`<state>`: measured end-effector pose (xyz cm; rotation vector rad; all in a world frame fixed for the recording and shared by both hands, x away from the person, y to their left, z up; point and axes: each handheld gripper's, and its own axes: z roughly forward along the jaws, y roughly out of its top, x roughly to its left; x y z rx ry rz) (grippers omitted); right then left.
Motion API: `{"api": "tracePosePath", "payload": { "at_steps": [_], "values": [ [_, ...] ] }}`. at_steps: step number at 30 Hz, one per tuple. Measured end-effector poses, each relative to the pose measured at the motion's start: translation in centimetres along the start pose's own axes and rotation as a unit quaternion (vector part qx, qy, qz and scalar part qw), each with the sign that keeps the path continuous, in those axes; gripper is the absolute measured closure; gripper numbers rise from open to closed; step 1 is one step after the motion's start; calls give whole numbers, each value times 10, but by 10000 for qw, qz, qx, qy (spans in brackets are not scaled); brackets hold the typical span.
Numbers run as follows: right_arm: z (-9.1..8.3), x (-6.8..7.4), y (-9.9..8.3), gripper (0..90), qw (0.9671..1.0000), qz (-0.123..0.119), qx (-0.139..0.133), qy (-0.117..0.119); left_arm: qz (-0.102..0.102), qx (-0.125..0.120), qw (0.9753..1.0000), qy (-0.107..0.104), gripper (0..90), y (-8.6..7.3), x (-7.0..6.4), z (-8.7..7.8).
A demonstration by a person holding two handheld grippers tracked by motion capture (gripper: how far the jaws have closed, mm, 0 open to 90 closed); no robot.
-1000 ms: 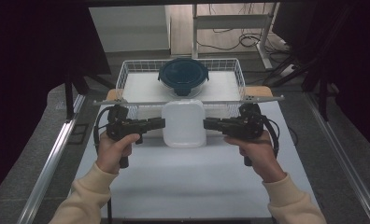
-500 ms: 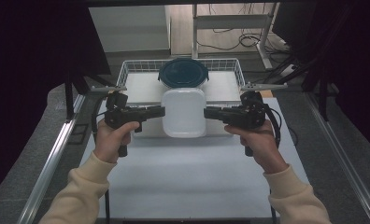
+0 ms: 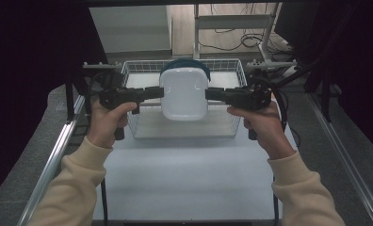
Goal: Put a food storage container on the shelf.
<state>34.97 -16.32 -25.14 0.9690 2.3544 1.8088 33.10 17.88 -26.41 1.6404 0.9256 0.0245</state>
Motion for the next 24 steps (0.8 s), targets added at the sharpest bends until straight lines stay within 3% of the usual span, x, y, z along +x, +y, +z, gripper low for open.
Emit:
{"api": "tracePosePath", "payload": {
  "at_steps": [8,19,24],
  "values": [
    [3,-2,27,806,10000,-65,22,-48,81,2,9999,73,780,28,1,-4],
    [13,-14,59,805,10000,49,25,-83,-173,-24,9998,9,780,55,17,-1],
    [20,-23,70,804,9998,177,46,-119,-238,104,9997,44,780,70,26,3]
  ]
}}
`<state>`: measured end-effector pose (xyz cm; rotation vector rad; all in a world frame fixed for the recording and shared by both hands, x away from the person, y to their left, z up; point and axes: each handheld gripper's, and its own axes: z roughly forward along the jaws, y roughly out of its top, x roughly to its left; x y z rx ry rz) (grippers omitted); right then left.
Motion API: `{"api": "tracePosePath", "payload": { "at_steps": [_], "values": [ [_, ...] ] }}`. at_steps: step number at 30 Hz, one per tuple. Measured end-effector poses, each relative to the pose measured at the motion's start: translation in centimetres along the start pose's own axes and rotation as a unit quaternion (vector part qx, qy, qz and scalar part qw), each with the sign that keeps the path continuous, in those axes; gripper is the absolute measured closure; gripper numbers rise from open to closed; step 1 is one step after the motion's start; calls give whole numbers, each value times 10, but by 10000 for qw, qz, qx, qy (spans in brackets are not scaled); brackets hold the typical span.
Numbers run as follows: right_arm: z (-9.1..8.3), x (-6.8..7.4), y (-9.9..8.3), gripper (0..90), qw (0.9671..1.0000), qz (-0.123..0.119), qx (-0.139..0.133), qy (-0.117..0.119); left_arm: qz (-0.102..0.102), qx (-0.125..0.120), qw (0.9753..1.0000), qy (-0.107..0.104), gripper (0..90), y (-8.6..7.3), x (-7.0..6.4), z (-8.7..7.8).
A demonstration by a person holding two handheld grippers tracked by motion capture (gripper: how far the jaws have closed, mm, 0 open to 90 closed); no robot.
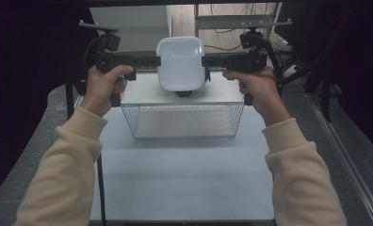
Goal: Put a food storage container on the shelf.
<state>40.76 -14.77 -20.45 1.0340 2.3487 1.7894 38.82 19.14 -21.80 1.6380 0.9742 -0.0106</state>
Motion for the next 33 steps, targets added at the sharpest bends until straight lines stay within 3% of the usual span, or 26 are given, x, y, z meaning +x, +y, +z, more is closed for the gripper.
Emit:
{"api": "tracePosePath", "payload": {
  "at_steps": [4,8,17,20,26,33],
  "values": [
    [5,-9,8,803,9999,127,41,1,-82,37,9999,51,781,7,7,6],
    [12,-21,11,803,9995,307,110,-5,-292,89,9995,49,782,10,18,14],
    [30,-47,11,792,9957,841,377,-31,-639,232,9976,101,781,15,41,30],
    [34,-56,14,776,9936,1061,378,32,-835,200,9963,-12,778,18,49,34],
    [44,-76,18,733,9882,1483,374,14,-1151,179,9932,-47,749,24,62,46],
    [52,-96,17,711,9784,2029,330,223,-1547,114,9877,-174,738,27,80,55]
  ]
}}
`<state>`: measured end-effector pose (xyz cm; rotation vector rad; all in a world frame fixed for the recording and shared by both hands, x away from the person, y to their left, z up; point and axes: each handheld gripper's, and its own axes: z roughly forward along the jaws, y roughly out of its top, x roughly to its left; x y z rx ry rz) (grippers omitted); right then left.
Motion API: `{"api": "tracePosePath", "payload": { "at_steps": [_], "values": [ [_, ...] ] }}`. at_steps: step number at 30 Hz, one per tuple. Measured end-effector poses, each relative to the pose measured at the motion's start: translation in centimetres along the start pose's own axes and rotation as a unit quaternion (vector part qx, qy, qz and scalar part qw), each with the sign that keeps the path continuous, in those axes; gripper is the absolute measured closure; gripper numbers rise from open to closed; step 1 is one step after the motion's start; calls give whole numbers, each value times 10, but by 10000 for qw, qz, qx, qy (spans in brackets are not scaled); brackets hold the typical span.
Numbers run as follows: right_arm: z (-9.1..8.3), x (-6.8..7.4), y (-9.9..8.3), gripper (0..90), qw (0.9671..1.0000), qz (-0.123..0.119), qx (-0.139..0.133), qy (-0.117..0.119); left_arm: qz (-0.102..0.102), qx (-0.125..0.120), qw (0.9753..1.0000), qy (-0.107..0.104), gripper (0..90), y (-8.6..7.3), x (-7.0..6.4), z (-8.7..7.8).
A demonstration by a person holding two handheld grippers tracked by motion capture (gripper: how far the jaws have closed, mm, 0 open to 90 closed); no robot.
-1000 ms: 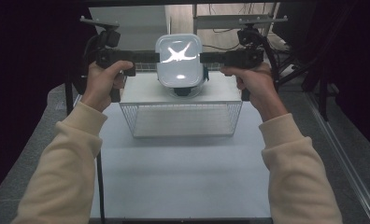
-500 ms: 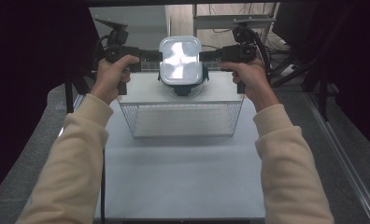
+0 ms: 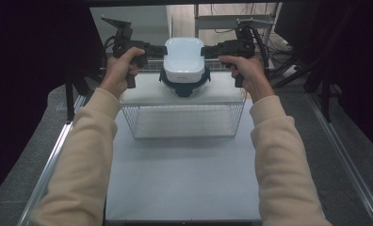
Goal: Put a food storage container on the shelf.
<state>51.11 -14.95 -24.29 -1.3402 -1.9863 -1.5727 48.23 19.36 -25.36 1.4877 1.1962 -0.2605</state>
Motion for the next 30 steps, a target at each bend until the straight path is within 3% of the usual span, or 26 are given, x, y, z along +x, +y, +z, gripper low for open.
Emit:
{"api": "tracePosePath", "payload": {
  "at_steps": [6,8,13,14,17,19,21,23,26,28,30],
  "values": [
    [7,-10,0,694,9996,228,-115,-106,-180,-53,9998,66,708,1,11,8],
    [8,-11,-1,694,9993,324,-174,-30,-210,-107,9997,17,706,0,14,8],
    [8,-10,-4,684,9993,281,-254,-39,-161,-130,9998,2,675,-3,14,10],
    [8,-9,-4,643,9994,219,-264,-80,-129,-138,9998,19,646,-4,13,11],
    [7,0,-6,402,9985,-117,-389,-356,-39,-508,9986,108,482,-8,8,5],
    [1,9,-9,328,9946,-477,-658,-651,140,-657,9973,291,391,-11,2,-2],
    [-6,18,-12,292,9912,-799,-756,-738,491,-729,9950,467,354,-15,-6,-10],
    [-12,25,-16,268,9877,-1098,-760,-813,677,-772,9934,511,327,-22,-12,-19],
    [-23,31,-26,245,9828,-1546,-733,-692,1001,-750,9900,650,305,-35,-18,-30],
    [-31,33,-36,241,9797,-1743,-662,-741,1214,-715,9863,862,288,-50,-23,-38],
    [-39,35,-46,237,9772,-1877,-575,-812,1308,-652,9851,909,271,-60,-25,-43]
  ]
}}
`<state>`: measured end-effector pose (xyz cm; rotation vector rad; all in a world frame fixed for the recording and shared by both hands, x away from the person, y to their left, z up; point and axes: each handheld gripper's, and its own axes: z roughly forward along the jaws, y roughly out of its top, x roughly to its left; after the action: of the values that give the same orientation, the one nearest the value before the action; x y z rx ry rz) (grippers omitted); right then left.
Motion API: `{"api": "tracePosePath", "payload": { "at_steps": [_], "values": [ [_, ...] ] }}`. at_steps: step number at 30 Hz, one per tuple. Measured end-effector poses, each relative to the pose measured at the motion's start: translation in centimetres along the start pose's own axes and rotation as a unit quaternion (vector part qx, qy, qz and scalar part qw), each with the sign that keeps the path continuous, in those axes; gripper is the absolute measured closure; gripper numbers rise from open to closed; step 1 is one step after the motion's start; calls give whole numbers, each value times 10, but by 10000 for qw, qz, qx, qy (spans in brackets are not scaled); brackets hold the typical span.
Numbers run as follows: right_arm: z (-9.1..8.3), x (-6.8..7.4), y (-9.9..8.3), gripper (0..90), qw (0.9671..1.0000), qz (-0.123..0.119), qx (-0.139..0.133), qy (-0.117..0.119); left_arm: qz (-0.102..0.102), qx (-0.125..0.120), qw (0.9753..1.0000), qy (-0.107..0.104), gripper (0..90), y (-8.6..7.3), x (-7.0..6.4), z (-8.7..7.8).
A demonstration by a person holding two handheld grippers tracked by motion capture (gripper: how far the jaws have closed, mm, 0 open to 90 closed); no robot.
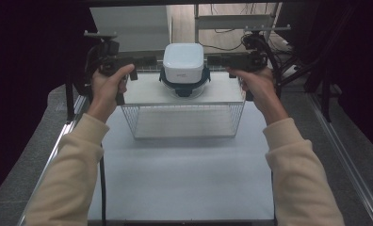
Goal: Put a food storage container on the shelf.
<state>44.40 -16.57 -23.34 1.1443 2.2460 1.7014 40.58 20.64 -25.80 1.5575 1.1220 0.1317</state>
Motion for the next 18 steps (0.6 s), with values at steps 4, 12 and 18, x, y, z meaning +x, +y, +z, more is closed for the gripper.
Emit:
{"api": "tracePosePath", "payload": {
  "at_steps": [4,12,18],
  "values": [
    [-23,7,-23,239,9994,-315,94,-140,321,90,9994,106,245,-27,-8,-16],
    [-60,15,-89,242,9959,-676,377,-479,744,286,9966,202,200,-97,-19,-38],
    [-78,10,-150,241,9930,-706,688,-656,810,523,9942,484,199,-151,-10,-42]
  ]
}}
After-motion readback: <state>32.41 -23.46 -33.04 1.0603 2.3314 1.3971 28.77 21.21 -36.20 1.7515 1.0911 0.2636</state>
